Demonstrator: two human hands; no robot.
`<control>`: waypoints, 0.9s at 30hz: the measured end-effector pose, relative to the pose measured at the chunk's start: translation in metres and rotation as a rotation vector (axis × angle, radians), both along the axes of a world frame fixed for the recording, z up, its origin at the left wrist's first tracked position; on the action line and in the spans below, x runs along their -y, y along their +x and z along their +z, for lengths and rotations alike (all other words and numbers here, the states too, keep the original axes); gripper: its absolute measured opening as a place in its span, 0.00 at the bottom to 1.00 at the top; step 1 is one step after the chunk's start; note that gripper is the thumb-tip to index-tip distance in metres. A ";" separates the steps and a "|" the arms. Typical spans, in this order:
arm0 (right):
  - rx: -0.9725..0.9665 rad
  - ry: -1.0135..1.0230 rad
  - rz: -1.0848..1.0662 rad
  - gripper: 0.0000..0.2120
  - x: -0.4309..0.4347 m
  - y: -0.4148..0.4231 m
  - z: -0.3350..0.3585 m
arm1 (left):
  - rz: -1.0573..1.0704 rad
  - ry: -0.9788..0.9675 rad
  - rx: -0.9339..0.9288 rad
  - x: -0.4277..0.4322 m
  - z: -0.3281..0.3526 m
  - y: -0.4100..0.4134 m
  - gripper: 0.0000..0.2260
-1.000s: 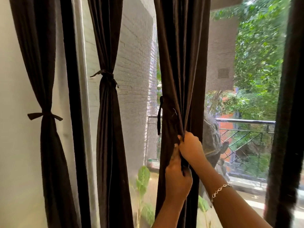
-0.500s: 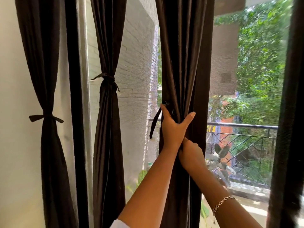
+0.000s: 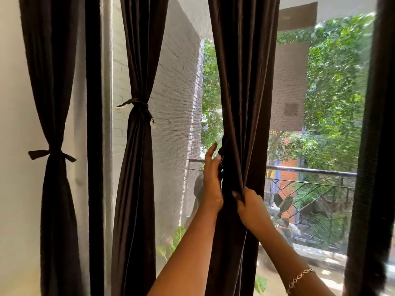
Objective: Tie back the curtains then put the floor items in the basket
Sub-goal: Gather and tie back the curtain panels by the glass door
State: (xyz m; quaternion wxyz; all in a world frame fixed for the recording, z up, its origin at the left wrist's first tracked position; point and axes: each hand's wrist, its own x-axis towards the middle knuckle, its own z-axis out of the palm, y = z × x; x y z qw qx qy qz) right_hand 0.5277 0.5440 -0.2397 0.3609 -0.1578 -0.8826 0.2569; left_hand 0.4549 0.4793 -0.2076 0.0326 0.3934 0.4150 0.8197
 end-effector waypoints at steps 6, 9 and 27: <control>-0.012 -0.034 0.005 0.10 -0.007 -0.003 -0.001 | 0.029 -0.036 -0.132 -0.002 0.007 -0.005 0.21; -0.024 -0.028 0.014 0.10 -0.008 -0.005 -0.002 | 0.076 -0.058 -0.027 -0.005 0.015 -0.005 0.16; 0.138 0.198 0.052 0.11 0.001 -0.005 0.013 | 0.120 -0.085 0.217 -0.018 0.018 0.002 0.12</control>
